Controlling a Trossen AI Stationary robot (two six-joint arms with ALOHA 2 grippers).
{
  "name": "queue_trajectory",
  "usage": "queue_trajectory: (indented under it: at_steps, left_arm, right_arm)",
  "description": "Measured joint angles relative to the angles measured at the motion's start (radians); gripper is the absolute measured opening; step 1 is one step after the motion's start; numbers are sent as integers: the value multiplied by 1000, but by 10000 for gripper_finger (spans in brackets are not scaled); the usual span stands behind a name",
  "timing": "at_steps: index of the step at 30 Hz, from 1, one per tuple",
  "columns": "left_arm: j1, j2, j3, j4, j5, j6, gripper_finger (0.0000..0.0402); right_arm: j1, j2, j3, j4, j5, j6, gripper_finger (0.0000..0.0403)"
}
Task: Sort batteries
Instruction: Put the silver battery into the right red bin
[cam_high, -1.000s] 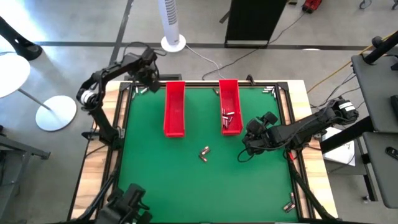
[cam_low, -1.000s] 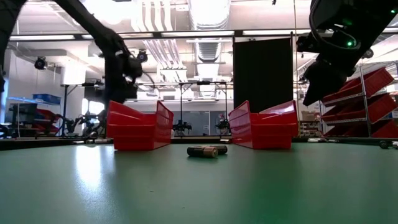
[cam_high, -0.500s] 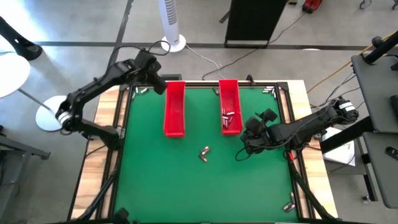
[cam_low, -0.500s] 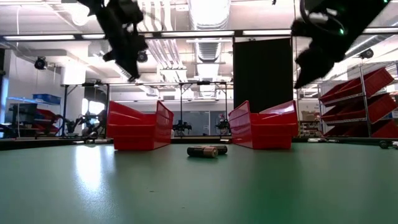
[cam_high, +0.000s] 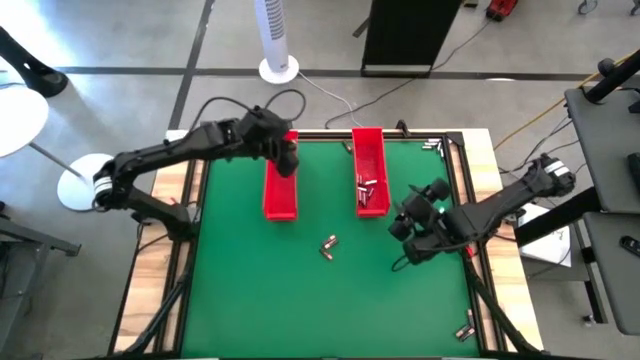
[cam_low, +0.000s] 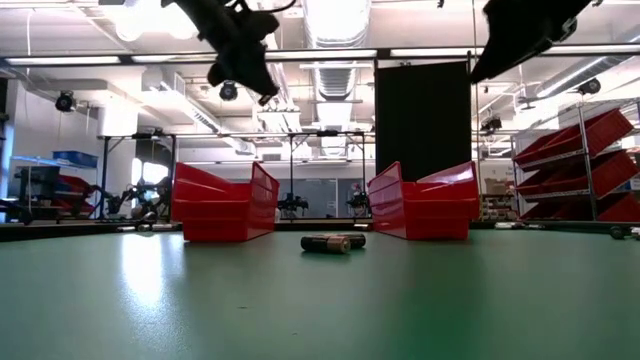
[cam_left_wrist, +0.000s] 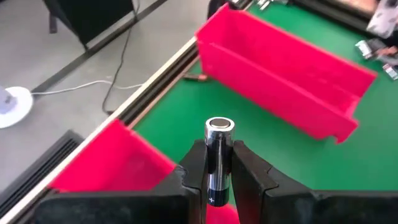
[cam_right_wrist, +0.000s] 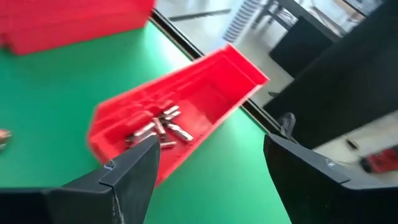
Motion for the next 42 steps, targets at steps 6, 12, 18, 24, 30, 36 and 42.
queue_trajectory:
  at_steps: [6,12,18,24,30,36,42]
  left_arm:
    - [-69,50,1,125,-4,-38,29]
    - [-101,135,2,244,7,-12,29]
    - [-101,235,2,383,47,-1,29]
    - [-120,367,137,362,61,15,29]
    - [-140,551,408,185,67,97,30]
    - [-141,760,673,62,78,142,30]
    - [-142,952,954,-129,95,180,30]
  right_arm:
    - [91,0,17,-43,6,23,270]
    - [128,-1,44,-208,75,162,271]
    - [127,-1,44,-257,87,205,261]
    - [127,-1,42,-256,113,195,250]
    - [127,-1,33,-256,111,188,244]
    - [128,-1,27,-254,106,188,250]
    - [128,-1,12,-254,72,197,258]
